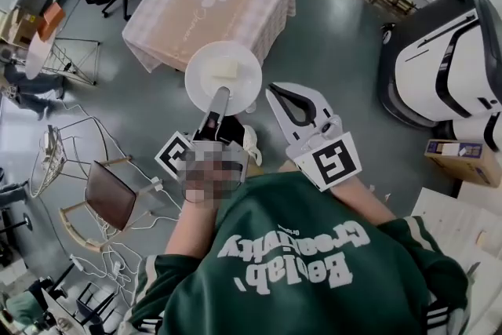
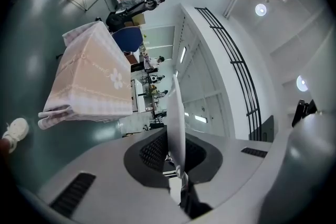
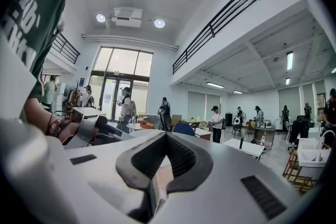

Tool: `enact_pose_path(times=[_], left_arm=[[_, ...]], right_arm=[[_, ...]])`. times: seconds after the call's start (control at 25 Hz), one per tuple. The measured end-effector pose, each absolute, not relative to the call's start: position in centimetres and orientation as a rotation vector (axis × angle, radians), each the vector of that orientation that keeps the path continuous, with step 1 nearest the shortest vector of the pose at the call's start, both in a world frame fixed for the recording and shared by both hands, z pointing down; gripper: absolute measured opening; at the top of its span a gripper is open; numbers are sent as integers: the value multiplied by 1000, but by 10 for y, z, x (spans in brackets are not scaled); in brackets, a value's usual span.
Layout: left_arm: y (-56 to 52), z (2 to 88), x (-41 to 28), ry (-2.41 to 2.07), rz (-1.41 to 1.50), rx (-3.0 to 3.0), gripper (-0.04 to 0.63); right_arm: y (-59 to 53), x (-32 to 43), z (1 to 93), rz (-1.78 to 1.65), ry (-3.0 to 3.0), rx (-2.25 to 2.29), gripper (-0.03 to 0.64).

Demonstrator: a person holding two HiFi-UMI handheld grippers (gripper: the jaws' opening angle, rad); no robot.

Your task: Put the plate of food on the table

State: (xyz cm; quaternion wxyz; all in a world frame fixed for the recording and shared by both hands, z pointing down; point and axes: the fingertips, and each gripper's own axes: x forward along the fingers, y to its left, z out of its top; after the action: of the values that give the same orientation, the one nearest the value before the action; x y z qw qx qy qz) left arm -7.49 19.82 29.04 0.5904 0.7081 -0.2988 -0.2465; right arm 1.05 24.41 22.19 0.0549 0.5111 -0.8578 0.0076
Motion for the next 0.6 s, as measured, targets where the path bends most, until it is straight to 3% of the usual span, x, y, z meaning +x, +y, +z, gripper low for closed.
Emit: enact_pose_path(times=[0.6], left_arm=[[105,305,-79,-658,-494,1639,21]], right_arm=[[152,5,233,68,-2546,1626,15]])
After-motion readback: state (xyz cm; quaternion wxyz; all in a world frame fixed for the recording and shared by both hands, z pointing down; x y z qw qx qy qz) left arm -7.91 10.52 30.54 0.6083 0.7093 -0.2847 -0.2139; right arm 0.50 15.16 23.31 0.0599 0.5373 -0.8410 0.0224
